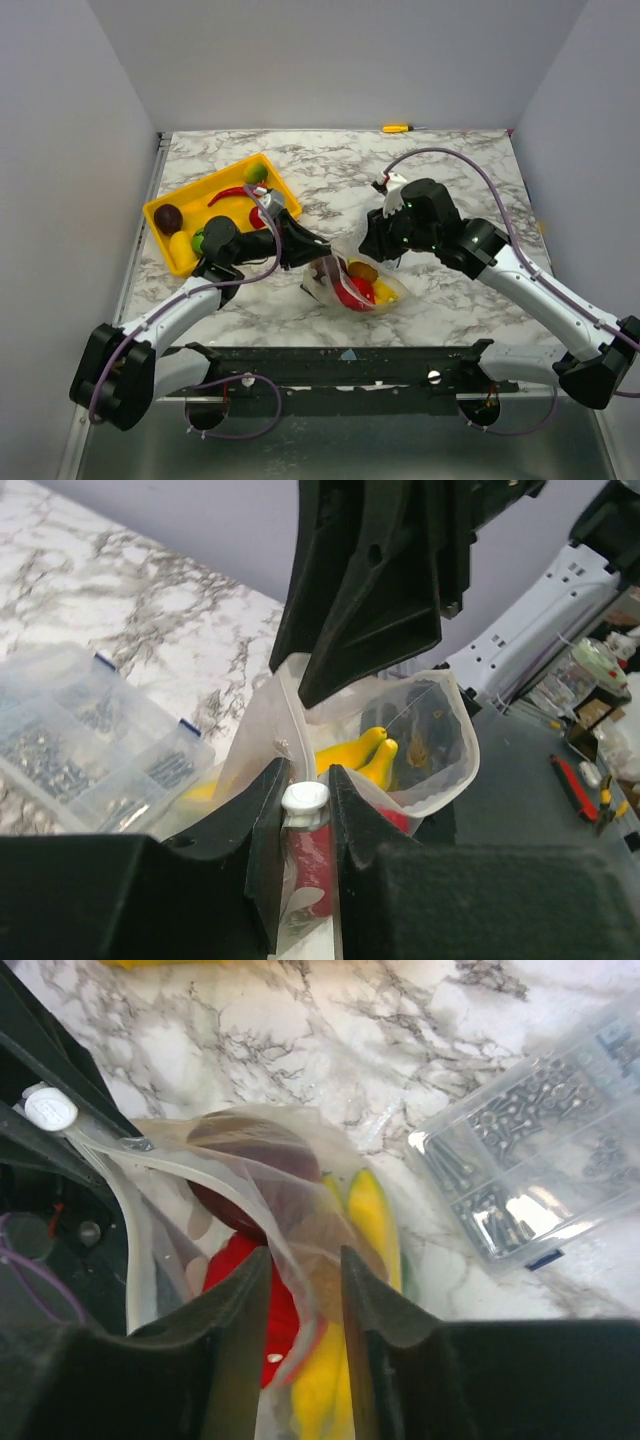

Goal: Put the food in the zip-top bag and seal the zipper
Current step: Adjust the zipper food storage bag at the center of the board.

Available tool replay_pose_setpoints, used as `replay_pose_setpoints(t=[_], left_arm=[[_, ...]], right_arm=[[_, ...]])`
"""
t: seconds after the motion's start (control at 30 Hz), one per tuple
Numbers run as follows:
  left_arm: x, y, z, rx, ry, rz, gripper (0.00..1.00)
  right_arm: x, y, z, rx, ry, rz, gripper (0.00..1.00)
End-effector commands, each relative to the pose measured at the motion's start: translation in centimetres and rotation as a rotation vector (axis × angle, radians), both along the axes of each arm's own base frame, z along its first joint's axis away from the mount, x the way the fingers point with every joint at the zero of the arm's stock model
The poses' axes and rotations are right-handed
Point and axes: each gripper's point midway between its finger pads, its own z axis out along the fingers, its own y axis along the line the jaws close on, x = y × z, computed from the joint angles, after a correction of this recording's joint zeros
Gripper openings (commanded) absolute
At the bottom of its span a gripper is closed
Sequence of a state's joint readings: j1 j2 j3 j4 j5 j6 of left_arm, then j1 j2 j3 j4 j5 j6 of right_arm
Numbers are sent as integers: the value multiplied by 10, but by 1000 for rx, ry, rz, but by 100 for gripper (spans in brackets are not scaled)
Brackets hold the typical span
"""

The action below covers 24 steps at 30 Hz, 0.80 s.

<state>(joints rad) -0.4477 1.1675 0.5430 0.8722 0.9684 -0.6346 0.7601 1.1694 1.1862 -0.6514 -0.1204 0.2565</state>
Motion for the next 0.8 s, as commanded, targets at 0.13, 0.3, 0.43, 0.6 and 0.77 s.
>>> replay_pose_setpoints(t=[0.13,0.3,0.43,0.6,0.77], left_arm=[[9,15,-37,122,365,212,0],[12,20,-31,129,456,295,0],[11,22,-23,114,462,309,0],[10,20,-17,94,468,297,0],[9,15,-15,89,493,272,0]], right_arm=[[-1,12,27,1,-62,120,62],[-18,30,37,-11,-154,208,74],[-38,51,49,-14,-187,261,74],[-52,64,32,-63,-173,285,73],[-39,53,-1,-191,-158,214,64]])
